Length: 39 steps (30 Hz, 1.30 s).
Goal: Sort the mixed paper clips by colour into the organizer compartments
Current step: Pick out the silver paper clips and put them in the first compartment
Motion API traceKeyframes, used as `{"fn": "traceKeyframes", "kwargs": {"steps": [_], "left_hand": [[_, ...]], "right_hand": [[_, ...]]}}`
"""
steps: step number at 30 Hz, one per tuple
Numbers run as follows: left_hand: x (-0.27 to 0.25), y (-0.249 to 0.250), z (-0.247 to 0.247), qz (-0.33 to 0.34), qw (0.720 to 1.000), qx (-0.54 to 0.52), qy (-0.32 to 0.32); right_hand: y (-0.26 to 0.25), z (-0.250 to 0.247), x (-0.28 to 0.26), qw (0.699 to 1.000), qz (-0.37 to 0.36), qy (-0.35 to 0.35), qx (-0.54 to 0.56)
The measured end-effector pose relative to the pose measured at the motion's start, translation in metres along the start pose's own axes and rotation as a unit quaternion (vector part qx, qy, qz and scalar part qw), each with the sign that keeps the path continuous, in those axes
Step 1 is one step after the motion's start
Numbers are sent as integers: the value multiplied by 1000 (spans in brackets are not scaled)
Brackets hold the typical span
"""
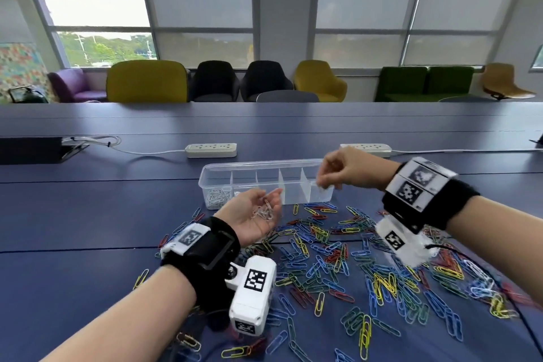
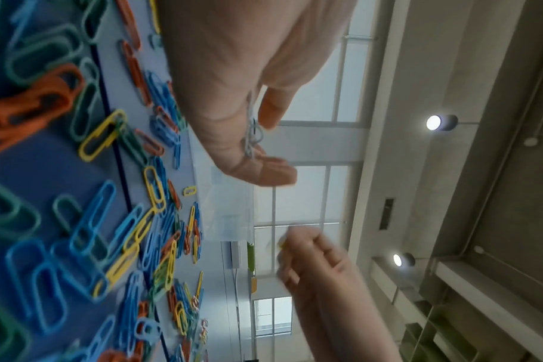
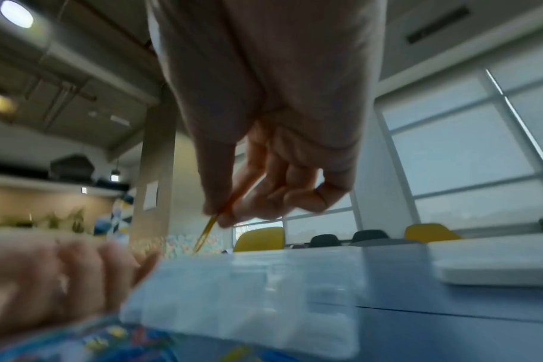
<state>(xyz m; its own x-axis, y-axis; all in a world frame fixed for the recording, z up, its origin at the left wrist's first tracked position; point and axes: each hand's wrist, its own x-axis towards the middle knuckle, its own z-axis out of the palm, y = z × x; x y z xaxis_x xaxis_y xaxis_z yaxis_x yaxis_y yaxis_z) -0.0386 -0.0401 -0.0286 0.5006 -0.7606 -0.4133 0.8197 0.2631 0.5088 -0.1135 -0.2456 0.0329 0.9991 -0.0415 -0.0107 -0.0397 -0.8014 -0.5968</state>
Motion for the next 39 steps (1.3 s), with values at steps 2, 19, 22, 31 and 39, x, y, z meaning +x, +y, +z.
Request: {"fn": "traceKeyframes", "kwargs": {"steps": [2, 19, 22, 31, 39], "left_hand": [[-4, 14, -1, -4, 999, 39, -10], [54, 101, -16, 151, 576, 765, 246], [60, 103, -25, 131, 510, 811, 256], [12, 22, 59, 304, 301, 889, 166], [18, -104, 114, 162, 267, 933, -177]], "right_hand": [[20, 0, -8, 993, 44, -70, -85], [22, 40, 13, 913, 65, -66, -398], [16, 35, 13, 916, 70, -102, -381], [21, -39, -58, 968, 128, -22, -214], [83, -48, -160, 904, 360, -139, -184]]}}
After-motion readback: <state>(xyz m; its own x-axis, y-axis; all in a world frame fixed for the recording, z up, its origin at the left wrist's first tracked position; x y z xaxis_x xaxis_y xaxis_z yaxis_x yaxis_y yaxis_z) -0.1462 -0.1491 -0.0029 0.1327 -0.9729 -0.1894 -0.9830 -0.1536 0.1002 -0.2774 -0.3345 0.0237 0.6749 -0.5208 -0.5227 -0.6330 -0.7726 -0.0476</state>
